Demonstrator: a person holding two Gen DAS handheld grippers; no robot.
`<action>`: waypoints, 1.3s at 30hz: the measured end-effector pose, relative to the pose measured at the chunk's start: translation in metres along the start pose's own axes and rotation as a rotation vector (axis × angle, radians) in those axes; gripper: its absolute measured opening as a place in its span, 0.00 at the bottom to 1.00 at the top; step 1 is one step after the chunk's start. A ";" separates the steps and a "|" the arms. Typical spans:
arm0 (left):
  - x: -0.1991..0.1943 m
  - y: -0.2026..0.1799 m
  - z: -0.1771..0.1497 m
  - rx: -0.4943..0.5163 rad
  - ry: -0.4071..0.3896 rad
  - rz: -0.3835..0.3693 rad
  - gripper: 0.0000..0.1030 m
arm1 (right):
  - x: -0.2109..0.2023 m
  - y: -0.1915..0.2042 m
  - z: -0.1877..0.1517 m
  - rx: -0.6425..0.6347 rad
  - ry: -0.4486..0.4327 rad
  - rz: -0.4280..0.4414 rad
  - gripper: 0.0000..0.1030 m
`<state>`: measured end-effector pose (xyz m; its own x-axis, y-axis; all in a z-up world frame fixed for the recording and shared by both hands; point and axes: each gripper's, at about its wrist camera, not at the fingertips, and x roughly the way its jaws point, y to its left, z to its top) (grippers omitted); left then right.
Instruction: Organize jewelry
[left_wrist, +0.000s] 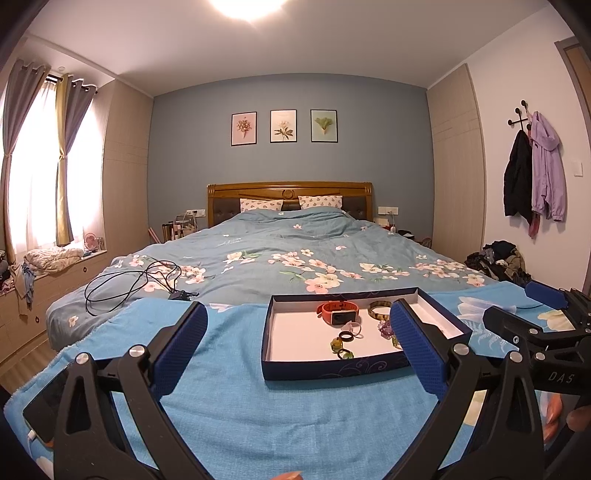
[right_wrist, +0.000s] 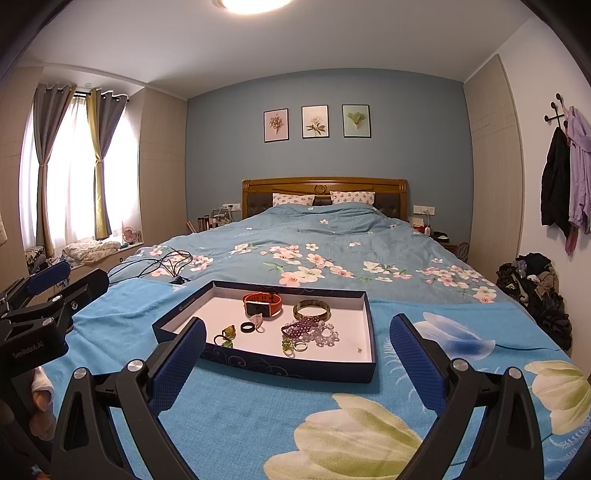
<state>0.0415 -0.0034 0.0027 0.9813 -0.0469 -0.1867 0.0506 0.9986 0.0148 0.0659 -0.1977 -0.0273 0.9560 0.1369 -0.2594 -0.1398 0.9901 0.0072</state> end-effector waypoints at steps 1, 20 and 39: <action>-0.001 0.000 0.000 -0.001 0.001 -0.001 0.95 | 0.000 0.000 0.000 0.000 0.001 -0.001 0.93; 0.000 0.000 0.000 -0.001 0.002 -0.001 0.95 | 0.000 0.002 0.000 0.002 0.005 0.001 0.93; 0.001 0.004 -0.003 -0.002 0.004 -0.003 0.95 | 0.002 0.003 0.001 0.004 0.004 0.002 0.93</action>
<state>0.0421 0.0002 -0.0003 0.9805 -0.0495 -0.1904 0.0528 0.9985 0.0122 0.0674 -0.1948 -0.0270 0.9547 0.1384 -0.2636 -0.1403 0.9900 0.0115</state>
